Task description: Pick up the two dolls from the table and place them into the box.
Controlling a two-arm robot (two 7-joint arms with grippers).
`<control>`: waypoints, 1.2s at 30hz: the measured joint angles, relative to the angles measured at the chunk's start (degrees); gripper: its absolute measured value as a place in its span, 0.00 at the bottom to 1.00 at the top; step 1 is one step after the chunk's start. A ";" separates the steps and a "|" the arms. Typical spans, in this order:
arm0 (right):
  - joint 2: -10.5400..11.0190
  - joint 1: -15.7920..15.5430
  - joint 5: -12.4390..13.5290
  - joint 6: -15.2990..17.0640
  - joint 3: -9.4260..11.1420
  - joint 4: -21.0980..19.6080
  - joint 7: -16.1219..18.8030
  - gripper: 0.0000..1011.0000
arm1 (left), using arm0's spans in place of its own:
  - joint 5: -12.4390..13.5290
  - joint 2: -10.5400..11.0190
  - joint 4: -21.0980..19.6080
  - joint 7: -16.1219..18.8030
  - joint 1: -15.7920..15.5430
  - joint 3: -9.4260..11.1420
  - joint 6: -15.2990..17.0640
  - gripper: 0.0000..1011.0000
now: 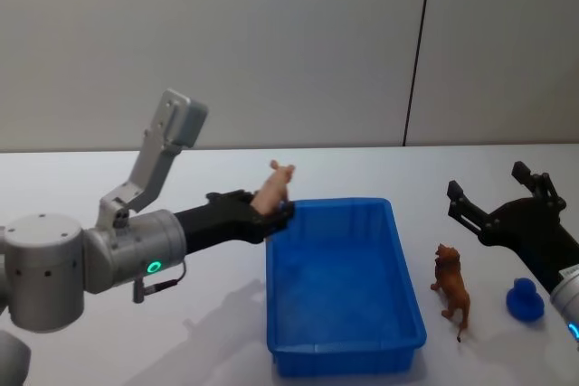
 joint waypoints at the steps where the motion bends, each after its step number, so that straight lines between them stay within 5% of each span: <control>1: 0.00 0.00 0.00 0.00 0.00 0.00 0.00 0.99 | -0.03 -0.17 0.15 -0.53 -0.19 0.12 0.21 0.51; 15: 0.00 0.00 0.00 0.00 0.00 0.00 0.00 0.99 | 0.45 -4.56 7.19 -8.52 -4.27 3.59 4.10 0.52; 31: 0.00 0.00 0.00 0.00 0.00 0.00 0.00 0.99 | 1.19 -7.00 11.83 -11.75 -6.48 5.56 5.40 0.98; 36: 0.00 0.00 0.00 0.00 0.00 0.00 0.00 0.99 | 1.05 -6.82 11.33 -11.34 -6.37 5.55 4.49 0.99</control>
